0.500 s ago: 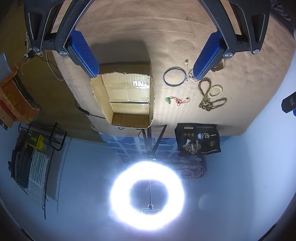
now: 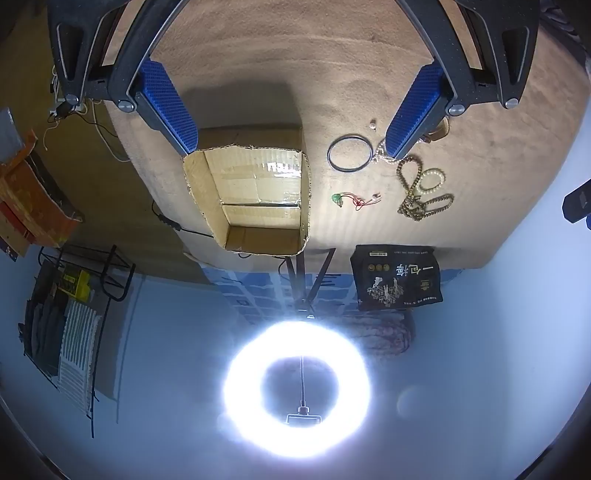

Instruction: Organize jewelry

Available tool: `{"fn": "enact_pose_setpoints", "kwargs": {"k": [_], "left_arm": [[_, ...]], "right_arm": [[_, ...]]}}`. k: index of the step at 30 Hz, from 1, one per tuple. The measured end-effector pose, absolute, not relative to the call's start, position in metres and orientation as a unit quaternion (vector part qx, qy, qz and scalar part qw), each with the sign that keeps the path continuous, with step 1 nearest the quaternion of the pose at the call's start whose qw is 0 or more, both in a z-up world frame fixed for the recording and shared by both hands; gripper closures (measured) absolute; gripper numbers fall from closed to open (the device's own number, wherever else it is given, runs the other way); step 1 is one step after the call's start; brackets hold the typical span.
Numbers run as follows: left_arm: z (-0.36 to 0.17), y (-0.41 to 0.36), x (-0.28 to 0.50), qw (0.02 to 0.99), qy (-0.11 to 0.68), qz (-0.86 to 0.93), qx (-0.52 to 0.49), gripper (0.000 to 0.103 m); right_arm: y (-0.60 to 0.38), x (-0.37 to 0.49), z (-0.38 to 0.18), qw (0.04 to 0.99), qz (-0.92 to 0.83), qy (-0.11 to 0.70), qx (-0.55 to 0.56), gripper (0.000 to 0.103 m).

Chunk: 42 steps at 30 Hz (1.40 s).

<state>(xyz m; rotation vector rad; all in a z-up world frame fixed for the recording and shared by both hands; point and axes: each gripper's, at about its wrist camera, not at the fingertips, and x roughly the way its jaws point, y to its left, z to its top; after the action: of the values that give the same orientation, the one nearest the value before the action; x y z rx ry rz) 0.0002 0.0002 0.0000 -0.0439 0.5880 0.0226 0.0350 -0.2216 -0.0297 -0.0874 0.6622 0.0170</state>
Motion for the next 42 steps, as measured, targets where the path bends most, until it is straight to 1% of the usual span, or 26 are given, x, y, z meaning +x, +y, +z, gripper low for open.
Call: {"fn": "enact_pose_setpoints", "kwargs": {"k": [26,42], "left_arm": [[0.005,0.011,0.005,0.959,0.282,0.024,-0.019,0.0],[-0.006,0.015,0.017,0.957,0.289,0.034,-0.021,0.0]], "right_arm": [[-0.221,0.039,-0.036,0.942,0.016,0.333,-0.041,0.0],[-0.219,0.052,-0.042,0.94,0.017,0.337,-0.04,0.0]]}}
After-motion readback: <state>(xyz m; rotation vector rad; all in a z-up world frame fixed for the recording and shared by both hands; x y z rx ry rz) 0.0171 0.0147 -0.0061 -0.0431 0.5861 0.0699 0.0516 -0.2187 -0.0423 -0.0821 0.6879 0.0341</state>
